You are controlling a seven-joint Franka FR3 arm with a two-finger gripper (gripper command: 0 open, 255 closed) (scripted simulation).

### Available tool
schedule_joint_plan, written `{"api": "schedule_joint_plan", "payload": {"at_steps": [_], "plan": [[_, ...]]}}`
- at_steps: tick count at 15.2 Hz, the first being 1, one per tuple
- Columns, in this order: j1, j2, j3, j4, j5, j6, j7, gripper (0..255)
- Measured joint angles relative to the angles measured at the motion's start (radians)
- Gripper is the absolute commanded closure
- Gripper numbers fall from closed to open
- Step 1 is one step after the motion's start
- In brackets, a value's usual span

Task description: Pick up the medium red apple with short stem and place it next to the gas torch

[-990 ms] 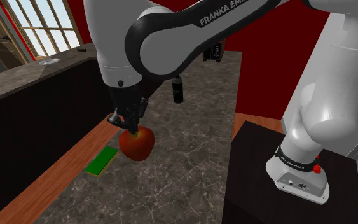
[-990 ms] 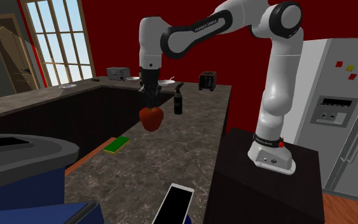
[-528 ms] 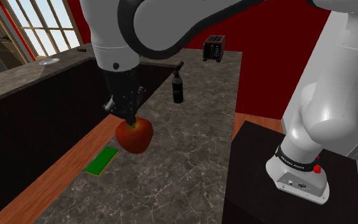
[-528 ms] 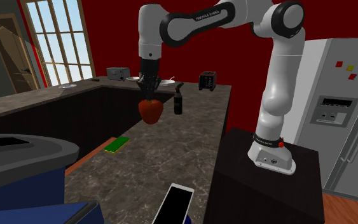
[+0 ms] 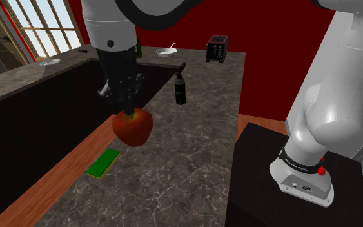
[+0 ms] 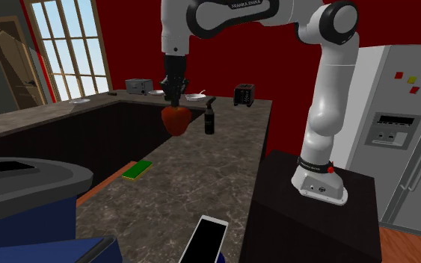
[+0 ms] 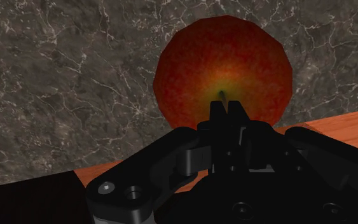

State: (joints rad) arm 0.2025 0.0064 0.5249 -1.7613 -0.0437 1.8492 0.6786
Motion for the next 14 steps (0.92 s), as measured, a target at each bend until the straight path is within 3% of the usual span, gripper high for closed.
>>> {"api": "schedule_joint_plan", "payload": {"at_steps": [14], "plan": [[0.007,0.033,0.006,0.222,-0.016,-0.194,0.005,255]]}}
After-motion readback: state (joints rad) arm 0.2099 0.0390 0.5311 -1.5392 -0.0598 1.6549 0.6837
